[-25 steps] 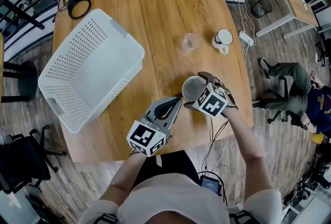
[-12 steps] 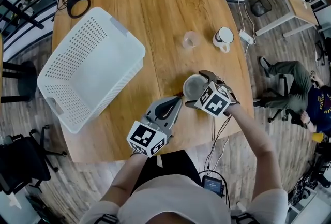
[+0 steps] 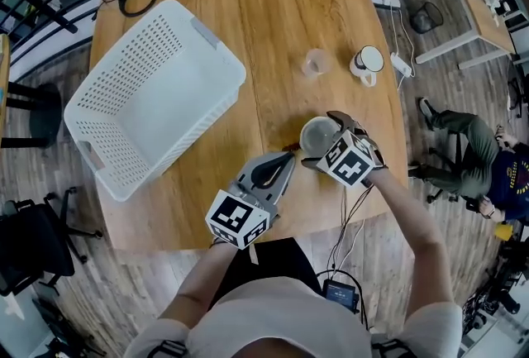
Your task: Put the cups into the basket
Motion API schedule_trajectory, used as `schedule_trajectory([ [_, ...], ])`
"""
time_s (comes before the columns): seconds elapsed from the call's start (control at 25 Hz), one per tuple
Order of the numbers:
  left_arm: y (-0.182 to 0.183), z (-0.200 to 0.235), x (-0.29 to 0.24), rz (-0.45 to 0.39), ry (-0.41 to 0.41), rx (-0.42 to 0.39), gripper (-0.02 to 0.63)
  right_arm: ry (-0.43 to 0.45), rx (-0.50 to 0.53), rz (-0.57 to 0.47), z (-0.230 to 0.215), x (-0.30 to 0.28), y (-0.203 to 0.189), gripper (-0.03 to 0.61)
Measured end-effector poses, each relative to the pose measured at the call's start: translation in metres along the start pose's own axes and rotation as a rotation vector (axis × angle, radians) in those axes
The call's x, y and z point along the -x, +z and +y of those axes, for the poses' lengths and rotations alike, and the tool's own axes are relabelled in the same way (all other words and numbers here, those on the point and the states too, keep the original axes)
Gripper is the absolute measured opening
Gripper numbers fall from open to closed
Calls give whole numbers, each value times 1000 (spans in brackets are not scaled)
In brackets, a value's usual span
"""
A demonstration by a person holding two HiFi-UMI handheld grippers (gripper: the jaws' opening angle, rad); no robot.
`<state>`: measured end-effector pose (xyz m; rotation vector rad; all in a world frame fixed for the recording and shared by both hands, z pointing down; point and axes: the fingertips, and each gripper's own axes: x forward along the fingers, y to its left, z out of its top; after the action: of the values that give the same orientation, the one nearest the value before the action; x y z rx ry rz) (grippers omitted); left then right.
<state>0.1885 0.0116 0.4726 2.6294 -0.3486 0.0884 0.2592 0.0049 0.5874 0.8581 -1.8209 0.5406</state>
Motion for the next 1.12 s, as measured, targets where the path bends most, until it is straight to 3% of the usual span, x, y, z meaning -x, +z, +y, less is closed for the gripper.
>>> schedule_trajectory([
  [0.32,8,-1,11,-16,7,-5,9,3,-106,-20,-2,17,-3,561],
  [0.76,36,-10,31,-65,8,-19,9,-56,-97,-88,-2,82,42,561],
  [0.92,59,-15,46,-84,13,-27,9,-72,-56,-101,0,112,66,561],
  [1.12,109,-4,69,-161,58,-103,9,-79,-36,-128,4,150,107,561],
])
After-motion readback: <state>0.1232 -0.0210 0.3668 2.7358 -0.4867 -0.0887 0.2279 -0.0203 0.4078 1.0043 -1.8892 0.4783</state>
